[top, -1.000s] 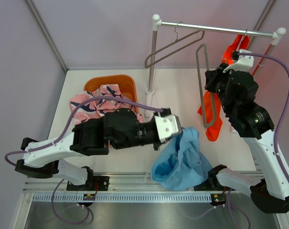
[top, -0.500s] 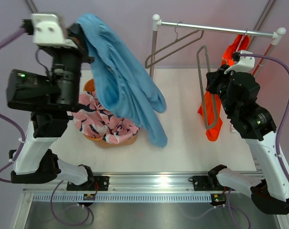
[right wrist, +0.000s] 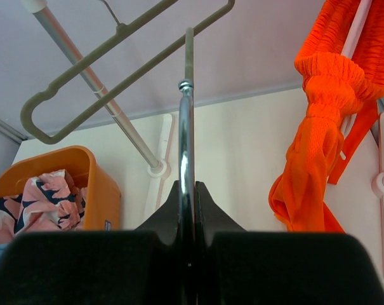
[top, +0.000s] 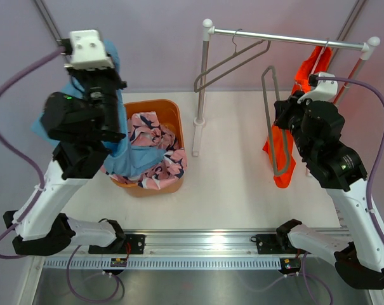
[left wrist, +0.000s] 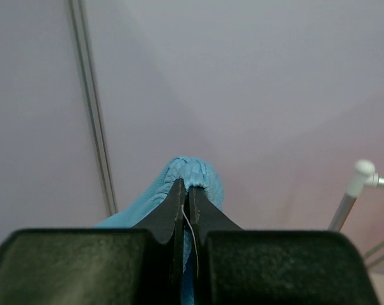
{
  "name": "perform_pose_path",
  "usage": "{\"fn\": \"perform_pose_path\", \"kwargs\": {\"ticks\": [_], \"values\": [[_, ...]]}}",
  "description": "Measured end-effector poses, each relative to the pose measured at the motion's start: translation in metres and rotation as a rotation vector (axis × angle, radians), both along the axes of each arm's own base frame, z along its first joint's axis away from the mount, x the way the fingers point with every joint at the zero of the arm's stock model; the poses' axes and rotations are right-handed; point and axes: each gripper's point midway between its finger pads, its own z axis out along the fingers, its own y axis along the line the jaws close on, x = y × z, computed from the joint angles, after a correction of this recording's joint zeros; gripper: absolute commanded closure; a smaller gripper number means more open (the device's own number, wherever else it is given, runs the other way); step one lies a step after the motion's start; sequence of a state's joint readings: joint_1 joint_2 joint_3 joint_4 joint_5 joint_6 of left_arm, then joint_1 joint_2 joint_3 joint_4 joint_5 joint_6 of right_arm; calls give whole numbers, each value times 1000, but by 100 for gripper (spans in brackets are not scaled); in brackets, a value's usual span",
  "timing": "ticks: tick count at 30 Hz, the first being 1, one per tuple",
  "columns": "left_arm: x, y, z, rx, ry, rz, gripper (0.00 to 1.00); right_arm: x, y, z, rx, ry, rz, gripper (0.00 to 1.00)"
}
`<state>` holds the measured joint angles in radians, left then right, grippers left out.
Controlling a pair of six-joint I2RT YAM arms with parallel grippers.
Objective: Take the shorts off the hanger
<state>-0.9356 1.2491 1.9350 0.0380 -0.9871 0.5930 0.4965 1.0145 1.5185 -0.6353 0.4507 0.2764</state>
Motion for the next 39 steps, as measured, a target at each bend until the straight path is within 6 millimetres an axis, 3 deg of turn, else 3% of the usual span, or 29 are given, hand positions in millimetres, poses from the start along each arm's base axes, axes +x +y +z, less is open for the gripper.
{"fn": "perform_pose_path", "kwargs": {"ticks": [7,12,15,22,24,26,29,33,35,37,38,39], "values": [[52,-81,-115,229,235,-131,100,-7,-4,-3,-4,6,-1,100],[80,-111,-166,298,361,-174,100,-11,-6,-3,-4,4,-2,100],[99,-101,-192,267,437,-147,100,-11,-7,-6,-10,9,-1,100],[135,-19,-239,30,605,18,100,-10,-6,-17,-27,35,0,100],[145,-4,-254,-48,652,35,97,-9,-6,-22,-32,45,0,100],[156,9,-277,-128,702,29,92,-8,-5,-28,-39,58,0,100],[163,23,-336,-239,825,22,86,-8,-4,-36,-48,75,1,100],[159,12,-422,-329,1011,-8,70,-7,-4,-38,-51,80,1,100],[154,3,-453,-361,1080,-25,54,-7,-4,-38,-53,83,1,100],[145,-6,-482,-393,1141,-44,48,-6,-3,-41,-58,93,1,100],[140,-9,-492,-411,1163,-51,33,-4,-3,-42,-60,97,1,100],[136,-11,-499,-421,1178,-56,26,-3,-2,-43,-64,104,1,100]]}}
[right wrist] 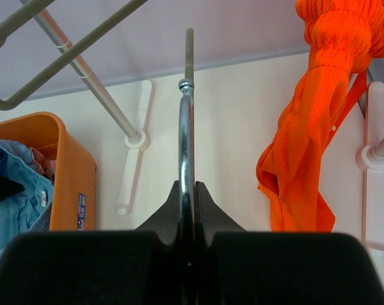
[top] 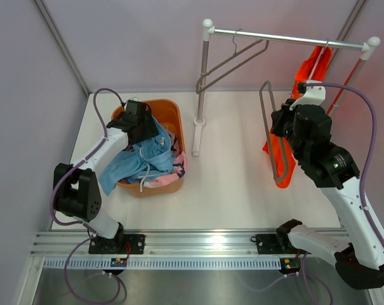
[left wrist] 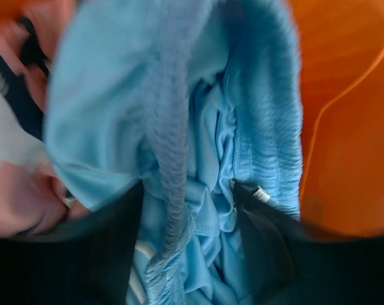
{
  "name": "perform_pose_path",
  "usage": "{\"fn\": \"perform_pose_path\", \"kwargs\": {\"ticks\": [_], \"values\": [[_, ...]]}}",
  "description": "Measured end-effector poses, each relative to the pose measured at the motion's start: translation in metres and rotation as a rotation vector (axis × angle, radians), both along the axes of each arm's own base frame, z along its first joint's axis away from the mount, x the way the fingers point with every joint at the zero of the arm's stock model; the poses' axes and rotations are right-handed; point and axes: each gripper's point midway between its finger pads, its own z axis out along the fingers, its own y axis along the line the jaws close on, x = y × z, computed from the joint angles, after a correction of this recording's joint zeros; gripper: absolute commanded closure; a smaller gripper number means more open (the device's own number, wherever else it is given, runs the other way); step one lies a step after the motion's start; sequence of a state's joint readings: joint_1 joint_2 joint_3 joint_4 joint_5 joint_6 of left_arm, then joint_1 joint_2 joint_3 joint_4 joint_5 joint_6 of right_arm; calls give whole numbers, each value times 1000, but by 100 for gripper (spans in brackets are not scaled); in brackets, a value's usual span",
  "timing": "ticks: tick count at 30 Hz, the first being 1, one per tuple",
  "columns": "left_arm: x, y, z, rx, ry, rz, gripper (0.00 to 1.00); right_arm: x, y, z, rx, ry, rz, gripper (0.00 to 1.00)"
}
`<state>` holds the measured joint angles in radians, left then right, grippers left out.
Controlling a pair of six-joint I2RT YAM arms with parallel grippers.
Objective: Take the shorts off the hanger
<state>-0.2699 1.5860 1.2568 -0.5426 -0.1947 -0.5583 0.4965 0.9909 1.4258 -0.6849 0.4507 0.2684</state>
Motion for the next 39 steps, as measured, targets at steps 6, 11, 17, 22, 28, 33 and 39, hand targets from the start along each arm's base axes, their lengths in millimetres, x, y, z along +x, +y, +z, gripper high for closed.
{"fn": "perform_pose_path", "kwargs": {"ticks": [6,11,17,22,28,33,39], "values": [[-16,-12,15,-45,-45,-21,1,8,4,2,-23,18,3,100],[-36,-27,102,-116,-261,-83,1,17,6,20,-25,13,25,100],[-72,-31,192,-170,-486,-166,1,41,-8,33,-18,19,6,100],[-107,-26,222,-164,-572,-241,1,64,-4,39,-40,30,43,100],[-141,-20,230,-149,-637,-336,1,103,-6,45,-61,31,51,100],[-156,-21,218,-123,-640,-411,1,136,-5,39,-85,40,45,100],[-160,-22,203,-102,-623,-447,1,167,1,40,-105,33,46,100]]}}
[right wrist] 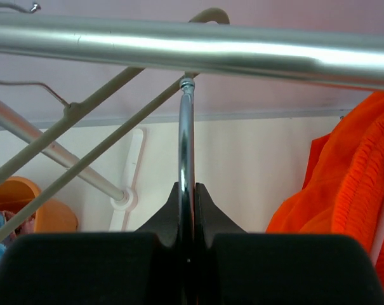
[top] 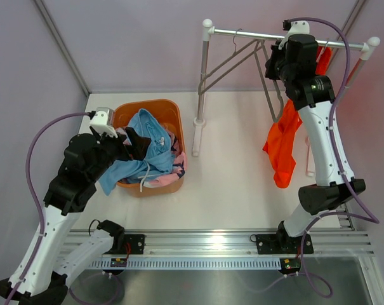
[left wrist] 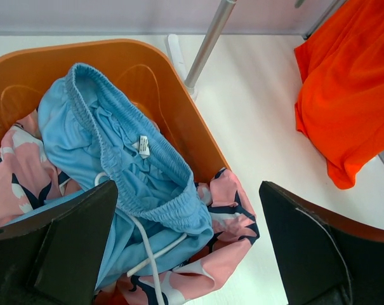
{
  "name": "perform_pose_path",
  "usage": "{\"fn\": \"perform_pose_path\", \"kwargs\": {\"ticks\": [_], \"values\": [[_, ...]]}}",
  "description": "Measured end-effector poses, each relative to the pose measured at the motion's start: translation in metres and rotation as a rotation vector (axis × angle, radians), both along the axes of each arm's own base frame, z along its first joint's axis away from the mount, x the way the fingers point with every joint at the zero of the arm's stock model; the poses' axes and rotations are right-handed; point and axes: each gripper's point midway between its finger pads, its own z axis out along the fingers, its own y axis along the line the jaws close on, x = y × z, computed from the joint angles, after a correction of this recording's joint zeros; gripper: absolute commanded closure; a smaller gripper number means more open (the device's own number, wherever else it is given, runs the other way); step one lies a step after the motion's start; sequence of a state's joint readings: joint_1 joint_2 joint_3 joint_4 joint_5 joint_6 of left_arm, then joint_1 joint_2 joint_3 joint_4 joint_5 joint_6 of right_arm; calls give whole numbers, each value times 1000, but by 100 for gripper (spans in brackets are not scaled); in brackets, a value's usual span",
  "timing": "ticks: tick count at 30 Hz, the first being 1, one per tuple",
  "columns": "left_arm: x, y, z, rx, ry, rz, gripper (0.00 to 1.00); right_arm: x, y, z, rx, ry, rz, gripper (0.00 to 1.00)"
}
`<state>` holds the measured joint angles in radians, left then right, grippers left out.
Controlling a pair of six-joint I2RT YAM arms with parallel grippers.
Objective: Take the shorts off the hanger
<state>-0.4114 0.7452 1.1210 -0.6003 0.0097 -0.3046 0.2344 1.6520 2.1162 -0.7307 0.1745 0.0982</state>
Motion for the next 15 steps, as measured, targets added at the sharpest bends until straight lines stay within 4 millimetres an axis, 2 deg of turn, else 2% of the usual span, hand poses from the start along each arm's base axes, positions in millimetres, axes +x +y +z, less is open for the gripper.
{"fn": "perform_pose_path", "kwargs": {"ticks": [7,15], "values": [[1,-1,-17,24,25,-10,1,15,-1,1,-12,-6,-17,100],[3,-2,-24,33,33,-16,1,6,-2,-9,-10,18,-17,100]]}}
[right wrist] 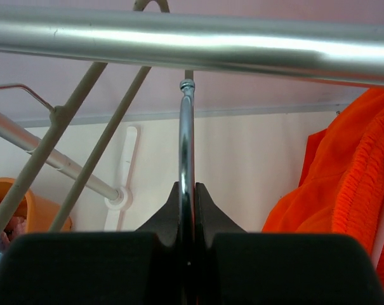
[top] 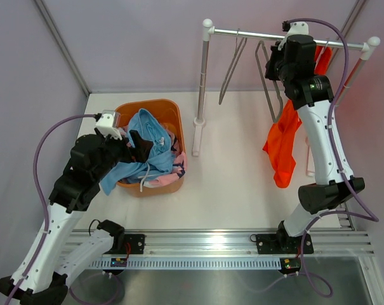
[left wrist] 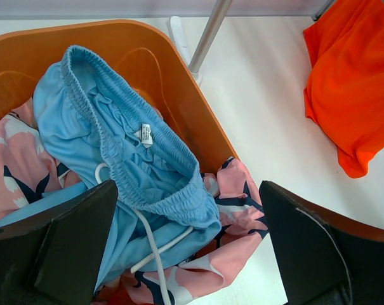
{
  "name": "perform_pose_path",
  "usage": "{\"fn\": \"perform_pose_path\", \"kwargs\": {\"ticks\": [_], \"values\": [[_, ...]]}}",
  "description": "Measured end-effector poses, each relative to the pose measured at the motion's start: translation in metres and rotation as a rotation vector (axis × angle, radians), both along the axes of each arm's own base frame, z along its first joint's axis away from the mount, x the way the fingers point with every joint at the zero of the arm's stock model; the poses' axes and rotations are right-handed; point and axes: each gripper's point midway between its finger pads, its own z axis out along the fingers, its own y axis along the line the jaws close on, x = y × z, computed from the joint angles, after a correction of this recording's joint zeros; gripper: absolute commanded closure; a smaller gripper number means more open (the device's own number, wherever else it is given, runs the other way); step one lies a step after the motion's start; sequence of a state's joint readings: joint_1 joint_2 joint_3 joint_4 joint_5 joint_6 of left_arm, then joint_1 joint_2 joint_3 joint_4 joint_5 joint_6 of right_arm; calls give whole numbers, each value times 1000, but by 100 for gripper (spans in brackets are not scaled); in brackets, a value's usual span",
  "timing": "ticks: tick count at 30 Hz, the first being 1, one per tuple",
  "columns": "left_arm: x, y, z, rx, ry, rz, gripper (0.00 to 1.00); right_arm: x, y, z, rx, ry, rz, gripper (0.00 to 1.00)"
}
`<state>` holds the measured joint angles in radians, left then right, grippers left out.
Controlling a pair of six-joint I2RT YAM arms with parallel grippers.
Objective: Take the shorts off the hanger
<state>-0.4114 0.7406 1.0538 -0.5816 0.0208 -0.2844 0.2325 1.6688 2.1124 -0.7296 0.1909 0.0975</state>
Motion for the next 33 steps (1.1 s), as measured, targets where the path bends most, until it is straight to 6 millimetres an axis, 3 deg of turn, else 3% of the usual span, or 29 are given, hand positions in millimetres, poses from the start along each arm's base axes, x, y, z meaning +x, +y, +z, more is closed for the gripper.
{"fn": "perform_pose_path", "kwargs": {"ticks": [7,12,20,23,29,33], "values": [[0,-1,-1,-1,3,-6,1,7,2,24,9,-51,1,100],[0,-1,-7,4,15,-7,1,29,7,32,15,-84,1,100],[0,-1,-8,5,16,-6,1,72,16,-9,-17,-29,5,100],[0,-1,-8,6,17,-6,1,85,18,-10,-17,-53,6,100],[0,-1,-12,10,24,-6,1,91,20,-11,-8,-86,5,100],[1,-1,-14,12,31,-6,1,84,19,-12,-2,-92,4,80]]}}
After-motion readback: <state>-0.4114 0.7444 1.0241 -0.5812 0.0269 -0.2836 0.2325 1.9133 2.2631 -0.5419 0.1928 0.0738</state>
